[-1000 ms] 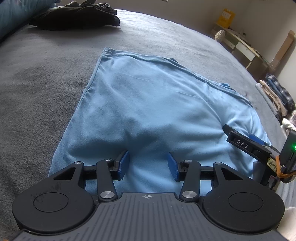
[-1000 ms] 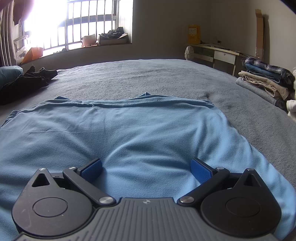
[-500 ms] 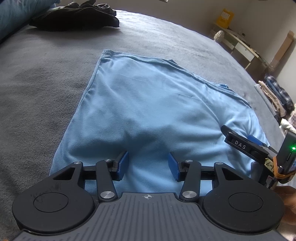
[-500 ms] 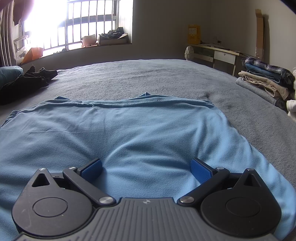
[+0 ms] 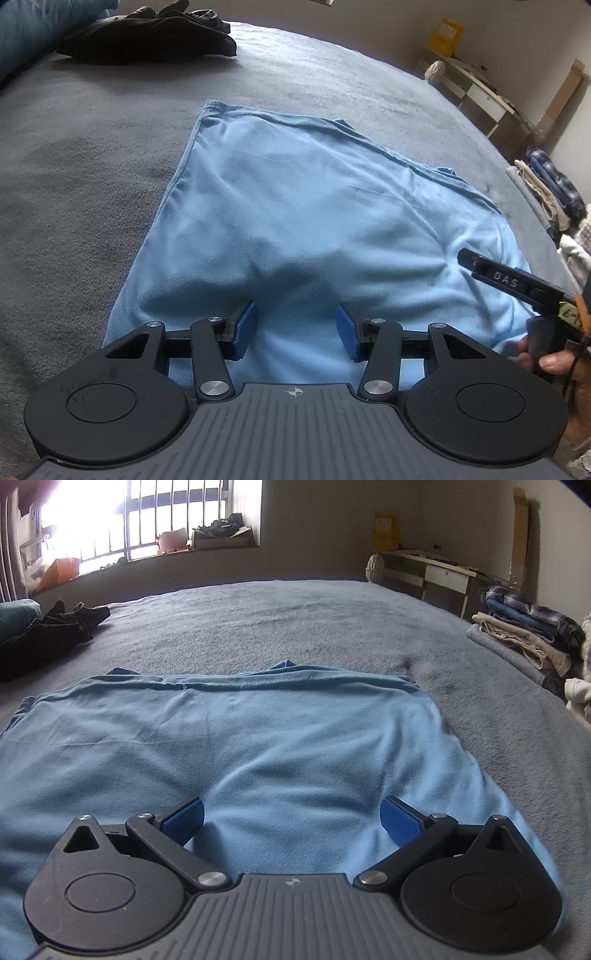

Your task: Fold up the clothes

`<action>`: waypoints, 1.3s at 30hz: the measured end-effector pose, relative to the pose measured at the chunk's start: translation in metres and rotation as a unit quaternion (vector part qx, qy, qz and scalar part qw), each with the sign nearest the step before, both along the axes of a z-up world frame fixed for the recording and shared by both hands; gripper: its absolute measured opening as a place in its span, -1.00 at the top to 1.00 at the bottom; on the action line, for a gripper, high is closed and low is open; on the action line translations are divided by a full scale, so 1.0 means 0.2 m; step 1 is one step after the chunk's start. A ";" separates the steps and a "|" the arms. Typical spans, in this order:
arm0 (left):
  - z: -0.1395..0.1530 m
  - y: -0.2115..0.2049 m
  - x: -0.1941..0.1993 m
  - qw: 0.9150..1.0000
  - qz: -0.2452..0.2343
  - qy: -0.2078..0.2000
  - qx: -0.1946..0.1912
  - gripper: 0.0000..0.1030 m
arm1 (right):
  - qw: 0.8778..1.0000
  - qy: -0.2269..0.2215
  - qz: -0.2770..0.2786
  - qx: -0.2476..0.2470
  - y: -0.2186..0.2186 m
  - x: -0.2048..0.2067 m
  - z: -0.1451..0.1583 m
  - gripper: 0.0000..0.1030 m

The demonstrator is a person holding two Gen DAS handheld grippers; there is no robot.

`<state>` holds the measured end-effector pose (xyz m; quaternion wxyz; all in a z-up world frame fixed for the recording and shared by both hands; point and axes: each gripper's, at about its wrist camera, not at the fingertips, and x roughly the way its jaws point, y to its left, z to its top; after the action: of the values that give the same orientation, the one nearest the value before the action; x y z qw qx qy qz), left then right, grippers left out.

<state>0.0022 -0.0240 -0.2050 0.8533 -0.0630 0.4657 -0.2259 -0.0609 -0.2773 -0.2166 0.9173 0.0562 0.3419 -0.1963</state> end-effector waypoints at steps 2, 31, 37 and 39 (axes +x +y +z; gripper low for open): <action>0.00 -0.01 0.00 1.000 -0.001 -0.001 0.003 0.07 | 1.000 0.003 -0.002 0.007 0.01 -0.03 0.08 -1.00; 0.07 -0.06 -0.10 0.997 -0.058 -0.048 0.001 0.05 | 0.997 0.041 0.051 0.027 0.21 -0.21 0.25 -1.00; 0.09 -0.11 -0.08 0.994 -0.073 -0.079 0.006 0.05 | 0.997 0.012 0.079 -0.004 0.15 -0.26 0.31 -1.00; 0.09 -0.15 -0.05 0.992 -0.086 -0.097 0.008 0.05 | 0.997 0.017 0.077 -0.028 0.13 -0.25 0.31 -0.99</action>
<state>-0.0080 -0.0535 -0.1874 0.8724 0.0064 0.3864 -0.2994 -0.1106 -0.2513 -0.1540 0.9247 0.0010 0.3556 -0.1359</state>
